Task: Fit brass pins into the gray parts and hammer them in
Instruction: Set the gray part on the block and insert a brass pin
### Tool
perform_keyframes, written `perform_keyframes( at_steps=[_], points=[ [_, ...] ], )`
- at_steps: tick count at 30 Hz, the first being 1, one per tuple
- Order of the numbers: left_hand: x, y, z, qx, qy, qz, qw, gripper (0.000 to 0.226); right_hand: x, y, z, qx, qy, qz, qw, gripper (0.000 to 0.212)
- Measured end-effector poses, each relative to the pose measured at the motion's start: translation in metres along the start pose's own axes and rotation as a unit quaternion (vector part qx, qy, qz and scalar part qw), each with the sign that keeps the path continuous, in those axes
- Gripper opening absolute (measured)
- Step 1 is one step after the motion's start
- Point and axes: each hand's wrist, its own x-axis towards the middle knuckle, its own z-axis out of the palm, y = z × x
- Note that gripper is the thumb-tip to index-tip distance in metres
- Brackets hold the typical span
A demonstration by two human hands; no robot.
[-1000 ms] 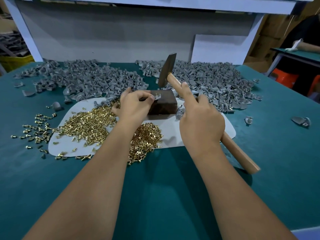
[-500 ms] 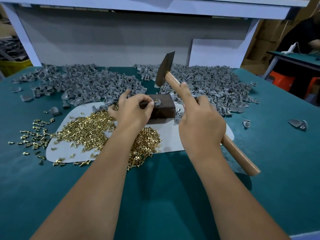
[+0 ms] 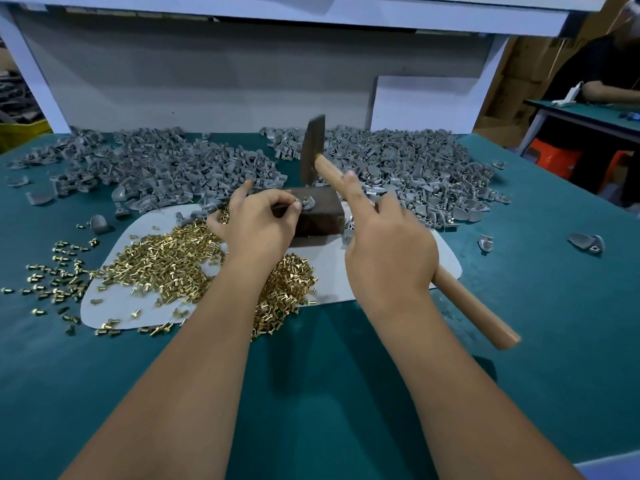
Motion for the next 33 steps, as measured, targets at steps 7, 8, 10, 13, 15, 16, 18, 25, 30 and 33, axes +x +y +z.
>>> perform_keyframes(
  at_steps=[7, 8, 10, 13, 15, 16, 18, 25, 30, 33],
  points=[
    [-0.005, 0.004, -0.002, -0.001, 0.009, -0.002, 1.000, 0.018, 0.000, 0.001, 0.003, -0.005, 0.003, -0.005, 1.000, 0.064],
    [-0.005, 0.004, -0.002, 0.001, 0.009, -0.001, 1.000, 0.017, -0.001, 0.001, 0.003, -0.008, 0.023, -0.001, 1.000, 0.065],
    [-0.005, 0.004, -0.003, -0.005, 0.010, 0.002, 1.000, 0.015, 0.000, 0.000, 0.005, -0.019, 0.013, -0.018, 1.000, 0.065],
    [-0.008, 0.005, -0.005, -0.011, -0.005, 0.002, 1.000, 0.013, 0.002, 0.002, 0.011, -0.018, -0.024, -0.023, 0.999, 0.065],
    [-0.007, 0.004, -0.006, -0.011, -0.021, 0.000, 1.000, 0.008, 0.003, 0.004, 0.011, -0.010, -0.011, -0.002, 1.000, 0.066],
    [-0.006, 0.004, -0.007, -0.011, -0.032, -0.003, 0.999, 0.005, 0.003, 0.006, 0.011, -0.004, 0.000, 0.012, 1.000, 0.065],
    [-0.005, 0.003, -0.008, -0.015, -0.052, -0.013, 0.998, 0.007, 0.006, 0.011, 0.014, 0.002, 0.006, 0.034, 0.999, 0.066],
    [-0.005, 0.006, -0.012, -0.103, -0.075, -0.039, 0.991, 0.021, 0.020, 0.031, 0.028, -0.003, -0.111, 0.112, 0.987, 0.057],
    [-0.005, 0.004, -0.011, -0.102, -0.081, -0.026, 0.991, 0.018, 0.022, 0.040, 0.035, -0.026, -0.117, 0.124, 0.985, 0.037],
    [-0.005, 0.003, -0.011, -0.100, -0.080, -0.017, 0.992, 0.017, 0.020, 0.039, 0.035, -0.043, -0.136, 0.111, 0.984, 0.031]
  ],
)
